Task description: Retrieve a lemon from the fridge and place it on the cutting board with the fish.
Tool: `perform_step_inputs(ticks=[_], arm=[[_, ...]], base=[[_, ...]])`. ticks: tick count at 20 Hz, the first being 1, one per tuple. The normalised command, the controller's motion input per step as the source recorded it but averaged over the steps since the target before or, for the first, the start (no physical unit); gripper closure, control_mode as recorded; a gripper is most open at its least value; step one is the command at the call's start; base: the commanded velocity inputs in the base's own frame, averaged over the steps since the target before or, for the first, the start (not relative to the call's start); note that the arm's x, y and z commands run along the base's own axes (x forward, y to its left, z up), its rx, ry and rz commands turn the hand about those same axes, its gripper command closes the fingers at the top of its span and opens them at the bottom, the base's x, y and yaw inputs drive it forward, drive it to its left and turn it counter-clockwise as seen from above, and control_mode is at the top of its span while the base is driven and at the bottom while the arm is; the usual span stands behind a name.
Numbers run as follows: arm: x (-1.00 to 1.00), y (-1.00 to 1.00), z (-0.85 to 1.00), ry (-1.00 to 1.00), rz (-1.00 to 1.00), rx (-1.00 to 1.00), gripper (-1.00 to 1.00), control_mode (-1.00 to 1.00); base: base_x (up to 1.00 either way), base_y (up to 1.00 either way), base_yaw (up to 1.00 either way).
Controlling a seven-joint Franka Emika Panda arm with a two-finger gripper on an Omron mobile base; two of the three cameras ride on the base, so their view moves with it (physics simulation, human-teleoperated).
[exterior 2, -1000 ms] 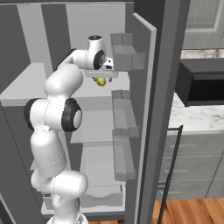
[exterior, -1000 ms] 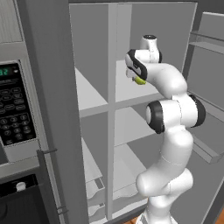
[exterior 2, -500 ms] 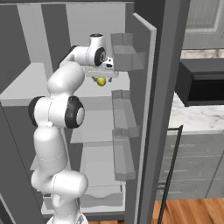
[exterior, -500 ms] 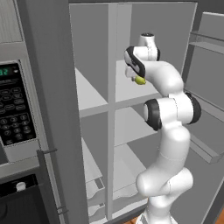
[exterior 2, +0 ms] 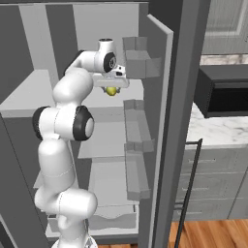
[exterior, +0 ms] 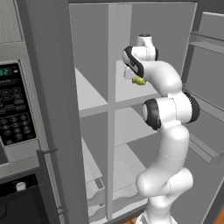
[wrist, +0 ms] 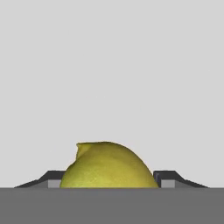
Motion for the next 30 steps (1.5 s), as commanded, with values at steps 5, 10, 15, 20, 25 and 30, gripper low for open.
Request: perform_step_inputs(ticks=[5,10,15,20,25,30], arm=[[-0.09,0.06,-0.01,0.00,-0.02,0.00,1.00,-1.00],[-0.62,0.01,0.05,-0.24,-0.06,0.07,1.00,-1.00],[-0.75,0.22,0.45,-0.18,-0.03,0.04,1.00,-1.00],[-0.92,0.09,0.33,-0.04,-0.04,0.00,1.00,-1.00],[-1.00,0.00,0.32,0.00,-0.03,0.10,1.00,-1.00],[-1.00,0.03,0.22,0.09,0.00,0.00,1.00,-1.00]], base=[[0.00,0.00,0.00],[0.00,0.00,0.00],[0.00,0.00,0.00],[0.00,0.00,0.00],[0.00,0.00,0.00],[0.00,0.00,0.00]])
